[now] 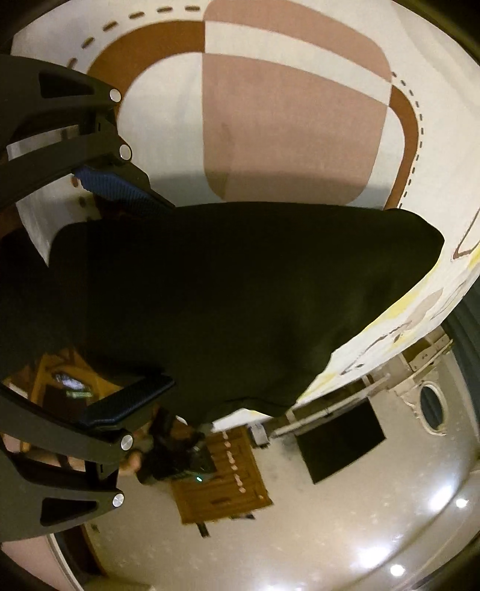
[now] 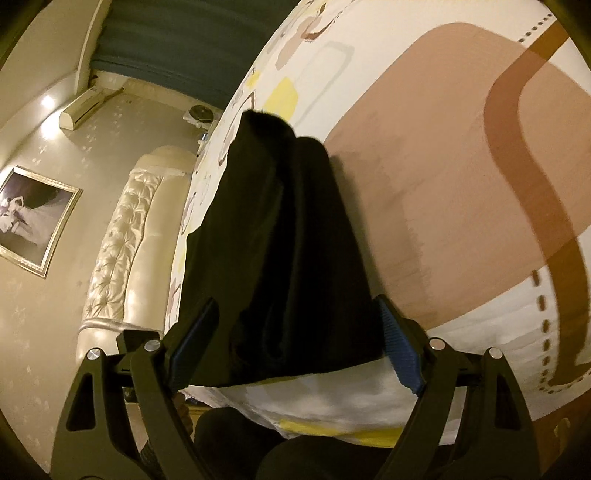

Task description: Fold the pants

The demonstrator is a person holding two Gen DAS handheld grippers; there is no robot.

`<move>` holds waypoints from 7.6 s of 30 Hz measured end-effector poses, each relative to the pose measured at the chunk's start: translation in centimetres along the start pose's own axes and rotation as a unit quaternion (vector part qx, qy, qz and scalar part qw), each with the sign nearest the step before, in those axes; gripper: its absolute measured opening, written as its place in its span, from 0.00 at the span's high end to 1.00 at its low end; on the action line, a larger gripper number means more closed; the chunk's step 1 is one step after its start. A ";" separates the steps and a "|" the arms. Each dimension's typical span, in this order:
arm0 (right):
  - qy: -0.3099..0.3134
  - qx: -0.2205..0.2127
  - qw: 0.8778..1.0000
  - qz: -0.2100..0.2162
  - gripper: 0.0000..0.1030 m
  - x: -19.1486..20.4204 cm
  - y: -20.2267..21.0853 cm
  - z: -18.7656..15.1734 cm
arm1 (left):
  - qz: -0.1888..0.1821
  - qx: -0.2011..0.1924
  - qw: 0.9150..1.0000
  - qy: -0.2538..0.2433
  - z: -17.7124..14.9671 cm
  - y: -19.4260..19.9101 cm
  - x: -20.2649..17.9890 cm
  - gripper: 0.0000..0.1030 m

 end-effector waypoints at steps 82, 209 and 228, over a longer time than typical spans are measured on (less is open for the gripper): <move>0.074 0.027 0.995 0.059 0.33 8.7 -9.7 0.9 | 0.028 -0.112 0.993 -0.015 5.4 13.5 7.3 0.28; 0.279 -0.054 0.925 -0.251 0.20 13.8 -7.0 -10.4 | 0.391 -0.182 0.897 -0.097 -3.4 12.7 -0.2 0.21; 0.282 -0.047 0.925 -0.251 0.20 13.8 -7.6 -11.0 | 0.400 -0.184 0.892 -0.100 -3.3 12.8 -0.3 0.20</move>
Point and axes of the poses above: each gripper's, at about its wrist camera, not at the fingertips, and y roughly against the way its jaws point, x to its left, z to its top, the point moved 4 cm from there along -y, roughly the way its jaws point, and after that the axes turned 5 degrees about -z, right-handed, at the moved point
